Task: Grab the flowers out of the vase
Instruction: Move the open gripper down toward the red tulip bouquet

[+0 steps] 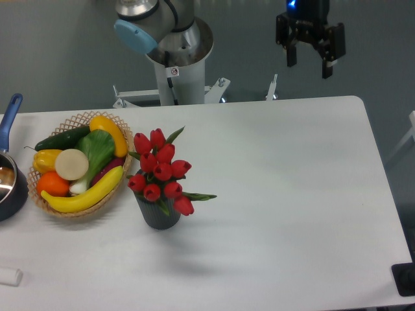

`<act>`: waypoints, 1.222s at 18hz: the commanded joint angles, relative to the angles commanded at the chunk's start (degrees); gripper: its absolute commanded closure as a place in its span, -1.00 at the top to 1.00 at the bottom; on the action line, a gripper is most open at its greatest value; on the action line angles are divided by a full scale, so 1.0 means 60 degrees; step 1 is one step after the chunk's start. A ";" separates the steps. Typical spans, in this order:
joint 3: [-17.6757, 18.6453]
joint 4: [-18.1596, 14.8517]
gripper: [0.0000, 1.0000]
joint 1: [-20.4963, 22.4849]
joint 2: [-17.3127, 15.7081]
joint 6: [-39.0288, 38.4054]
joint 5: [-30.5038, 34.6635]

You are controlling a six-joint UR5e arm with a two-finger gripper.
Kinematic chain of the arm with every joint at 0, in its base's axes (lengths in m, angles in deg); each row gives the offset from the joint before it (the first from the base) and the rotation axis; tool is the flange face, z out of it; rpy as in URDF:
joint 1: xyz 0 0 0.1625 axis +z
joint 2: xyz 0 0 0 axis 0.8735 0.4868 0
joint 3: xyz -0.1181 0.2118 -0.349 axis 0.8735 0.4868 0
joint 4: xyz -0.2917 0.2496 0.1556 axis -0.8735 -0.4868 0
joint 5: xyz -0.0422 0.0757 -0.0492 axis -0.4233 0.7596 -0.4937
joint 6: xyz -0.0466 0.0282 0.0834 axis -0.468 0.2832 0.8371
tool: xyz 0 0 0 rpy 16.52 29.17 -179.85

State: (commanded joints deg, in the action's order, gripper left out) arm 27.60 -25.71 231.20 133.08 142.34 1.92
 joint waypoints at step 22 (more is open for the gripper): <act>0.0556 -0.0015 1.00 -0.0293 0.0161 -0.4143 -0.2401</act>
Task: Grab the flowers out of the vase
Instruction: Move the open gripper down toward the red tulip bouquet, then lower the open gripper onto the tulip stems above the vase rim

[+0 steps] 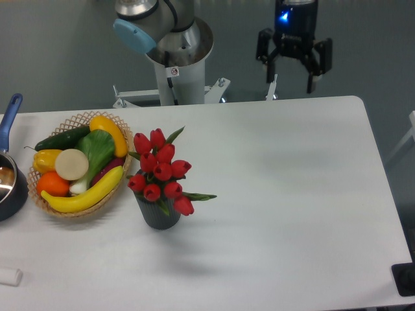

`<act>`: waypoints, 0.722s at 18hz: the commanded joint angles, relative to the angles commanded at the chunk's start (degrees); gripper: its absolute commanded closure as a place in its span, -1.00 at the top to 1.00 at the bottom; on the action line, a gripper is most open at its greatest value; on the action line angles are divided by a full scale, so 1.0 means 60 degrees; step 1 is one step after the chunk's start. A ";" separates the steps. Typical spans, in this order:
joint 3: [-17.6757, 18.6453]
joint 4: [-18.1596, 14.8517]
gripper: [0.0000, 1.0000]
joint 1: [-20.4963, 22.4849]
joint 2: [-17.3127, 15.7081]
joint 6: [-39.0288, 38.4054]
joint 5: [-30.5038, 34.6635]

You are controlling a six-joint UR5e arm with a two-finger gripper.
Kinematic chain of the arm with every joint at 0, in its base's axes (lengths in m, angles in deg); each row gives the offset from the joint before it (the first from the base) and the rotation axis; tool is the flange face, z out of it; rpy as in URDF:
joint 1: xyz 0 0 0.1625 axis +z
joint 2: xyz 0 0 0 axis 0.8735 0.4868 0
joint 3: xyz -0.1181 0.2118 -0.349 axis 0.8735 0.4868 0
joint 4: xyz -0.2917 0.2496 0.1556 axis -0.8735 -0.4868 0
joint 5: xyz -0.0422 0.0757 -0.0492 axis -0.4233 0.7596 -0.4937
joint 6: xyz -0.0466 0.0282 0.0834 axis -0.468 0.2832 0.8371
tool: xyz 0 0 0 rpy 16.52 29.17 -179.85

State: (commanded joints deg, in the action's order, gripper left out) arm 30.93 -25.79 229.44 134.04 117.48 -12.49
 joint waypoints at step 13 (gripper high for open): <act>0.0894 0.0015 1.00 -0.0498 0.0161 -0.0779 -0.0981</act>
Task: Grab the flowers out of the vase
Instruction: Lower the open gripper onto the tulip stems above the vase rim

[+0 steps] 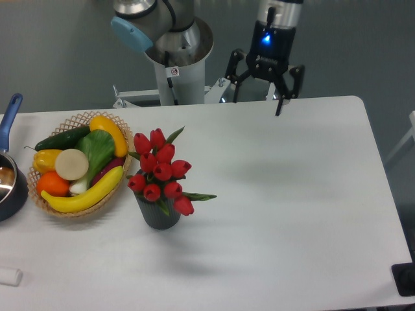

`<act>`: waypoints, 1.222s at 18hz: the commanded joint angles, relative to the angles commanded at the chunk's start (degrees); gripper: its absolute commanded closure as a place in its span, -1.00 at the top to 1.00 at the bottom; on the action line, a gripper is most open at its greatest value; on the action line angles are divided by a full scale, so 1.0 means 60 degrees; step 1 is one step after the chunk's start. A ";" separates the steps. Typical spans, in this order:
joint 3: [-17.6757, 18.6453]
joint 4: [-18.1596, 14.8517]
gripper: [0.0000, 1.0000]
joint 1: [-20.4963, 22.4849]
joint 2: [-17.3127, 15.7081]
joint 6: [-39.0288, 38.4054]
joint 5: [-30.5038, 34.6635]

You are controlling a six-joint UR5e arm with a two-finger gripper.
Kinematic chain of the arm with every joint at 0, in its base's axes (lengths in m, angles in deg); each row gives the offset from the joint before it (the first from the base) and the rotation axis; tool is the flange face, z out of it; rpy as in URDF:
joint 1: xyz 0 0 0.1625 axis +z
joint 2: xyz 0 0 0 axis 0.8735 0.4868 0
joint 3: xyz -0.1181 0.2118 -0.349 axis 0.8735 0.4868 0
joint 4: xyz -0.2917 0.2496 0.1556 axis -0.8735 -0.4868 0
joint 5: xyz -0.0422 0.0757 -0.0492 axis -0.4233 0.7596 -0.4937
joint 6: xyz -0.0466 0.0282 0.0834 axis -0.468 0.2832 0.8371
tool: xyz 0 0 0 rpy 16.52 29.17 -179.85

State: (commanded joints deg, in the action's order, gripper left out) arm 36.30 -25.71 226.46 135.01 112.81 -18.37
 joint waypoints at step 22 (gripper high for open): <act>0.0454 0.0806 1.00 -0.1611 0.0966 -0.0059 -0.2154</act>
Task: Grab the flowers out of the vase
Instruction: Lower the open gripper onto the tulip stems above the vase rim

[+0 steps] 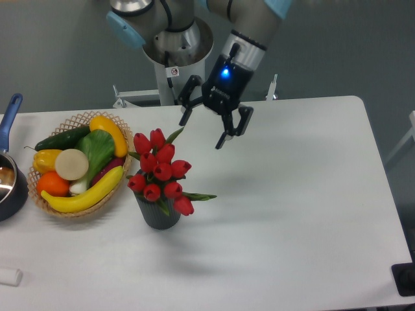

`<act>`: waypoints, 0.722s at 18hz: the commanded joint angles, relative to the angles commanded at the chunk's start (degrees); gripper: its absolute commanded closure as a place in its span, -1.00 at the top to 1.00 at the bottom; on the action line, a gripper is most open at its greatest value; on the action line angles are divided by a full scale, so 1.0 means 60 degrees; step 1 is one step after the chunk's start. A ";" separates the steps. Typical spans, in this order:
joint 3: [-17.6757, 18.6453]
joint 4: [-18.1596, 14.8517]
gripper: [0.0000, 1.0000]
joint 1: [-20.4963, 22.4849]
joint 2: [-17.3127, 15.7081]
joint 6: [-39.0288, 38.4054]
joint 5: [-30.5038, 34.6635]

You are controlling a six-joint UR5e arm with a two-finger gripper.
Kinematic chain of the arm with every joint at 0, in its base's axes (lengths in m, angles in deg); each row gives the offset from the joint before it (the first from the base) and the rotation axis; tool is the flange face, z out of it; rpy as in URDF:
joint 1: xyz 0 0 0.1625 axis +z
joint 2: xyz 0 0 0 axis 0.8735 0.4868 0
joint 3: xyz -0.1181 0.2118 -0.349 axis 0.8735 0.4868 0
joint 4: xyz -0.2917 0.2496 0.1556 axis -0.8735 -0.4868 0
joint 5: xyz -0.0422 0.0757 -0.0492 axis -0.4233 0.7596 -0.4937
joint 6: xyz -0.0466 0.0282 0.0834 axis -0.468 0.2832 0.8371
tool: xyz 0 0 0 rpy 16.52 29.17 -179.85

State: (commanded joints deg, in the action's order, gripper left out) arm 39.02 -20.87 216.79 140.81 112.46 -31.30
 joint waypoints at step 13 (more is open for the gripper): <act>-0.0205 0.1992 1.00 -0.0997 0.1392 -0.1113 -0.0234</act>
State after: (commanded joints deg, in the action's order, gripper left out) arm 37.79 -8.92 210.81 149.16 105.78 -32.71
